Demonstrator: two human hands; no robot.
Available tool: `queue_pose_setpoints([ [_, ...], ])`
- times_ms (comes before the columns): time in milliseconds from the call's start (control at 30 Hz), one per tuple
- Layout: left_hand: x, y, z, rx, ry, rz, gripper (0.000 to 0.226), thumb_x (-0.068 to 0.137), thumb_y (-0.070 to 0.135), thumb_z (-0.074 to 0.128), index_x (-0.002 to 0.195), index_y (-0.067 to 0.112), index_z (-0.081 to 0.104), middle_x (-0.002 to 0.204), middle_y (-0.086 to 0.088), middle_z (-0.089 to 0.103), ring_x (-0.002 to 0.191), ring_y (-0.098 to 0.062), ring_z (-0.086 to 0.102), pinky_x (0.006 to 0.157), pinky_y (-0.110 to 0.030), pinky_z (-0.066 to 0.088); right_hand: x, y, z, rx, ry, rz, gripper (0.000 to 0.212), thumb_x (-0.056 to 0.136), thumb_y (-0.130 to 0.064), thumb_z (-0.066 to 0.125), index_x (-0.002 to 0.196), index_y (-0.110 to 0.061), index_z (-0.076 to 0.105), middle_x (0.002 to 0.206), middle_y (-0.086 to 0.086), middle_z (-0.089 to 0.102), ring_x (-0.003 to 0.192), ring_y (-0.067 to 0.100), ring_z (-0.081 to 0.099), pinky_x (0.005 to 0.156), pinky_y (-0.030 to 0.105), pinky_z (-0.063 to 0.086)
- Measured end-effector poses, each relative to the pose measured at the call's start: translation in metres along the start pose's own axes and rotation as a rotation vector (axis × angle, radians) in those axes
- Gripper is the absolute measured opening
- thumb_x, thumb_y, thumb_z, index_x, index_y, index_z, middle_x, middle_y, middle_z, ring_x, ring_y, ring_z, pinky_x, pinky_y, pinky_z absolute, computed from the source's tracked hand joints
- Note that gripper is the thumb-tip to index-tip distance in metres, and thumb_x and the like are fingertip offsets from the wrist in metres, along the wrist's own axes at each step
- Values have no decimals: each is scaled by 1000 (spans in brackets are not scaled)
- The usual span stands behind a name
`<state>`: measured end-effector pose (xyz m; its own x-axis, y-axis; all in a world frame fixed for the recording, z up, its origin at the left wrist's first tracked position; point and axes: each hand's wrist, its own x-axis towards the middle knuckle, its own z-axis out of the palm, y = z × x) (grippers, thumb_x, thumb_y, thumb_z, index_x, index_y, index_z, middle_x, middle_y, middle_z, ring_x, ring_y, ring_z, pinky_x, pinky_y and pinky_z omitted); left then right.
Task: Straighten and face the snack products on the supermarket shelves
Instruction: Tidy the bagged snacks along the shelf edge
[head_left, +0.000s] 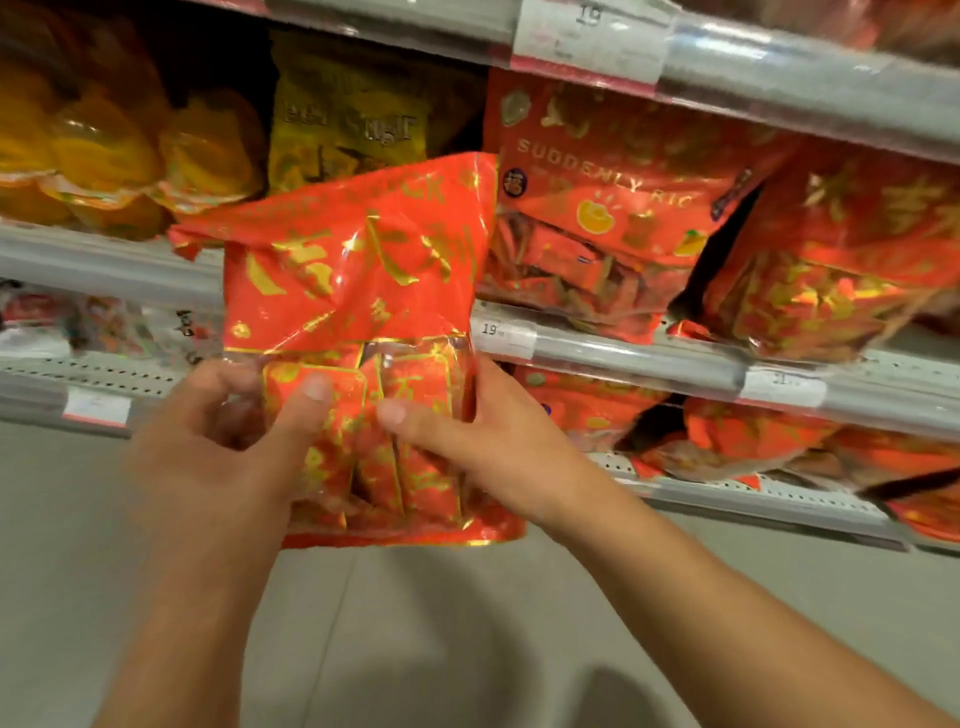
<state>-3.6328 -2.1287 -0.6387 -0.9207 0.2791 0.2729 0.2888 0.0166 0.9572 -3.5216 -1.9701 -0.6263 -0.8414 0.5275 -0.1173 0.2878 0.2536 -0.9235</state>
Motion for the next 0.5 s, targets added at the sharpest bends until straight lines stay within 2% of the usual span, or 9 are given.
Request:
queue_pose_setpoints([
  [67,-9,6,9,26,-87,59,36,81,45,82,89,17,60,75,-10,67,68,-35,64,54,-41,56,-7,14,3,7,78,4,100,57,-83,79,141,-37,47,131,-14,66,120,9,64,102,42,51],
  [100,-14,9,12,34,-134,83,39,81,49,80,90,17,60,76,-11,67,73,-37,64,56,-43,55,-11,20,2,51,92,9,103,55,-81,83,140,-35,49,131,-13,67,119,11,65,102,44,52],
  [167,-21,12,20,-7,-220,80,40,78,56,70,92,20,59,77,-6,69,74,-33,65,57,-42,53,-18,31,-7,146,158,11,88,59,-67,90,133,-34,56,125,-11,70,114,11,68,99,45,54],
  [267,-31,14,34,-96,-318,55,31,84,53,69,94,25,63,78,9,71,68,-6,65,59,-27,54,-31,44,-24,290,269,8,56,71,-34,93,119,-29,65,113,-8,76,105,11,73,96,45,58],
  [300,-34,15,39,-110,-336,75,28,89,51,67,97,24,65,79,7,71,69,-5,64,59,-25,52,-35,48,-30,315,286,0,50,74,-27,91,117,-28,66,112,-8,77,104,11,73,96,44,58],
  [400,-38,14,56,-182,-354,90,35,90,48,53,103,20,68,87,-11,70,82,-34,64,64,-41,50,-45,63,-50,332,365,-8,47,77,-24,88,119,-25,67,114,-4,76,108,15,72,98,46,56],
  [433,-38,13,62,-197,-357,82,36,90,48,50,104,20,69,89,-15,70,85,-39,64,66,-44,50,-48,68,-56,336,389,-14,47,78,-24,87,121,-22,67,115,-2,76,109,17,72,99,47,56],
  [500,-41,11,78,-194,-375,76,39,91,47,48,108,20,70,90,-12,73,88,-38,67,72,-46,54,-57,79,-72,336,429,-26,48,79,-24,83,123,-15,67,115,1,76,109,20,72,98,45,56],
])
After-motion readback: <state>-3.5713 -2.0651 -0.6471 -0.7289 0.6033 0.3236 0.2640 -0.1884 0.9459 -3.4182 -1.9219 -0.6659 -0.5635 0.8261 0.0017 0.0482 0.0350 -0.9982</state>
